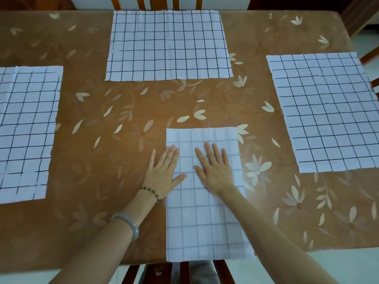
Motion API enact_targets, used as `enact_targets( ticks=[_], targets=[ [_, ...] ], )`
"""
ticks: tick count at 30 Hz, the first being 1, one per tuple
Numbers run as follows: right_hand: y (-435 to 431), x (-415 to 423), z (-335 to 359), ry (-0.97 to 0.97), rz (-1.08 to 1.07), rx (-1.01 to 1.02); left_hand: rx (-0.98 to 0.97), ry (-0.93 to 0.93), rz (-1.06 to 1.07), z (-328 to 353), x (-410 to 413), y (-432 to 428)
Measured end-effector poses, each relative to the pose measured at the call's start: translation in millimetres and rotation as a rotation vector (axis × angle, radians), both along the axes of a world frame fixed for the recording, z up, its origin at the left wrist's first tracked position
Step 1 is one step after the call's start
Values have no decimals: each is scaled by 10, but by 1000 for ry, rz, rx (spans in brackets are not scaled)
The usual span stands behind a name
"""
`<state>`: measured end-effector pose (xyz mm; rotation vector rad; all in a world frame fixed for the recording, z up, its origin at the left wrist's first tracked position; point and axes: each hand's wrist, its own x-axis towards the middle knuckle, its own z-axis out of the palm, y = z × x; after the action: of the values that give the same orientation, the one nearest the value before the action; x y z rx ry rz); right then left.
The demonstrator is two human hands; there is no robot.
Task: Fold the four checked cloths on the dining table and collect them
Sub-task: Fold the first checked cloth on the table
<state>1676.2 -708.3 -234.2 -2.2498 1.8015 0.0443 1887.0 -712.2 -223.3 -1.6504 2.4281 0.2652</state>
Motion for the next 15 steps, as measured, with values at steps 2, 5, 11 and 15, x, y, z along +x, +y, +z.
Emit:
enact_targets(
  ticks=[2, 5, 11, 15],
  targets=[
    [31, -259, -3, 39, -77, 41, -2, -4, 5, 1, 23, -10],
    [88, -577, 74, 82, -122, 72, -1, -13, 4, -10, 45, -10],
    [-249, -72, 292, -17, -126, -99, -4, -8, -2, 0, 31, -18],
    [-403, 325, 156, -66, 8, -50, -5, -13, -2, 16, 31, -9]
  ],
)
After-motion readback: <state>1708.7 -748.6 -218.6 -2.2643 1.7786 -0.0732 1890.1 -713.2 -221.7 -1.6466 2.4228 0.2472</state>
